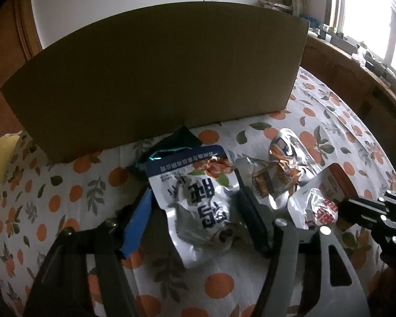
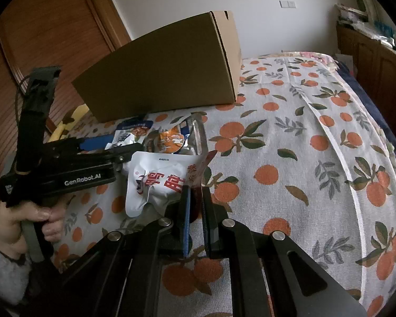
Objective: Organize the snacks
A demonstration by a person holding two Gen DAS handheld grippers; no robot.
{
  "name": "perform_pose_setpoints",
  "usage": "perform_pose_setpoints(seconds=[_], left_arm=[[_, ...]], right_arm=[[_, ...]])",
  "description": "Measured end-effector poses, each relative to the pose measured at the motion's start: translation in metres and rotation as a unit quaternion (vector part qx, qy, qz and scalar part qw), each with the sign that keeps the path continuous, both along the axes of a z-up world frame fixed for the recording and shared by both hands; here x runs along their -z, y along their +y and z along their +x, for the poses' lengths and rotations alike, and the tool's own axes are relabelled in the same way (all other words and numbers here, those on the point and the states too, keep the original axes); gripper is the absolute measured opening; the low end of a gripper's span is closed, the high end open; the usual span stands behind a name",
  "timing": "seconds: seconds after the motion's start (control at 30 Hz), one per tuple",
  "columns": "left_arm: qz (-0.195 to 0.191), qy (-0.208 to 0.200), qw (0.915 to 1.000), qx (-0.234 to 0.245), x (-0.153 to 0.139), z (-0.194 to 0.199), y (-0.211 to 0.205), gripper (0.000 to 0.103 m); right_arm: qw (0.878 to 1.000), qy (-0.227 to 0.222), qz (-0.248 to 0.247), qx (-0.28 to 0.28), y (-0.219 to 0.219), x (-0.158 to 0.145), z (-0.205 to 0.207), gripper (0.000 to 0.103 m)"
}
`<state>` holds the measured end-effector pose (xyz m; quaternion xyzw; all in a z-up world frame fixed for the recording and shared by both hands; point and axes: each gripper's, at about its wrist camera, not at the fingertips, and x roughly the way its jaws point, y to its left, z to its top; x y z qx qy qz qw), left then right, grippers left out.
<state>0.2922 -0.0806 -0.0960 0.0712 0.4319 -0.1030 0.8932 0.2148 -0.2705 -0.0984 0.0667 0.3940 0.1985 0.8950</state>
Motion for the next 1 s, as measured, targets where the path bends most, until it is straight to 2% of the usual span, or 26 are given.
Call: perform_pose_setpoints(seconds=[0.17,0.3,0.33,0.47,0.53,0.67,0.77,0.93,1.0], left_arm=[[-0.012,0.005,0.9999,0.002,0.001,0.002,0.001,0.069],[-0.024,0.005,0.9995,0.018,0.0,-0.005,0.004,0.055],[-0.032,0.004,0.9993,0.021,-0.001,-0.007,0.005,0.048],[-0.054,0.007,0.9983,0.022,-0.003,-0.016,0.013,0.045],[-0.073,-0.003,0.9971,0.021,-0.009,-0.023,0.02,0.036],[-0.078,0.0,0.9965,0.029,-0.012,-0.031,0.022,0.034],[-0.09,0.002,0.9954,0.033,-0.011,-0.036,0.024,0.034],[-0.114,-0.017,0.9921,0.049,-0.026,-0.052,0.03,0.018],[-0.114,-0.015,0.992,0.052,-0.029,-0.053,0.03,0.017]], right_arm=[[1.0,0.0,-0.002,-0.001,0.002,0.0,0.0,0.007],[1.0,0.006,0.0,-0.005,0.002,0.001,0.001,0.008],[1.0,0.007,0.0,-0.006,0.002,0.001,0.002,0.008],[1.0,0.01,-0.001,-0.007,0.003,0.001,0.002,0.008],[1.0,0.011,-0.003,-0.009,0.003,0.0,0.002,0.01],[1.0,0.021,0.003,-0.01,0.002,-0.001,0.007,0.014],[0.999,0.029,0.006,-0.016,0.005,-0.003,0.01,0.022],[0.998,0.047,0.027,-0.017,0.004,-0.001,0.017,0.024],[0.997,0.056,0.043,-0.014,0.001,-0.001,0.02,0.023]])
